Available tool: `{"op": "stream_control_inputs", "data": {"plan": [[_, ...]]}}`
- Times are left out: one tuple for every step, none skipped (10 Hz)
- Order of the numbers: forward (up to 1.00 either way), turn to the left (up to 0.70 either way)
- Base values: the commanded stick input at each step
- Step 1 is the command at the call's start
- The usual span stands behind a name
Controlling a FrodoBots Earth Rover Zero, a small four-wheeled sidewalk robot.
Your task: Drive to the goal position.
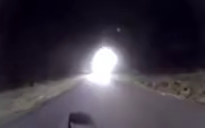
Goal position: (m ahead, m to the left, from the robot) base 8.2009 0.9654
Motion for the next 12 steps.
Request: {"op": "stream_control_inputs", "data": {"plan": [[0.95, 0.02], [0.95, 0.02], [0.95, 0.02], [0.94, 0.03], [0.95, 0.09], [0.95, 0.15], [0.95, 0.17], [0.94, 0.13], [0.94, 0.09], [0.94, 0.07], [0.95, 0.05], [0.95, 0.04]]}}
